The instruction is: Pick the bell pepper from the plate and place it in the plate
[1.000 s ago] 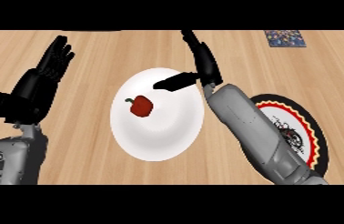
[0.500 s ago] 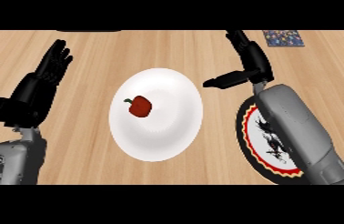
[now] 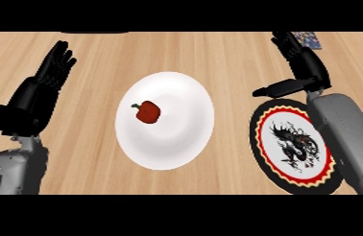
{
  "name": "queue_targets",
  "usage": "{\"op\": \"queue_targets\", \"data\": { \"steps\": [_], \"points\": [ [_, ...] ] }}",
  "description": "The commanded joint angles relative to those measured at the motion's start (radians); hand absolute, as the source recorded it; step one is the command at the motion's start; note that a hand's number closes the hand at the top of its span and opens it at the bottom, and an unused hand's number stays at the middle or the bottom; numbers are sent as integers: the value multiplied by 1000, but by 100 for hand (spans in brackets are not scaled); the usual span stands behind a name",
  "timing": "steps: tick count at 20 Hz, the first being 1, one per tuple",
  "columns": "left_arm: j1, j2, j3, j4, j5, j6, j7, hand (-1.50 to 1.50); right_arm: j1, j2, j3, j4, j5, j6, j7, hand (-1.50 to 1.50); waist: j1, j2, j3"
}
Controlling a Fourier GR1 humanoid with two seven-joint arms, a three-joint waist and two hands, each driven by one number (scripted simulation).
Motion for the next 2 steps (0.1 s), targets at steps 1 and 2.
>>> {"op": "queue_targets", "data": {
  "steps": [1, 2],
  "points": [
    [17, 15, 22, 27, 5, -21, -28, 0, -36, -44, -58, 71, 35, 65, -43, -150, 4, 1, 0],
    [-62, 7, 9, 29, -2, 6, 38, 0, 14, -33, -50, 49, 61, 42, -93, -150, -1, 1, 0]
  ]
}}
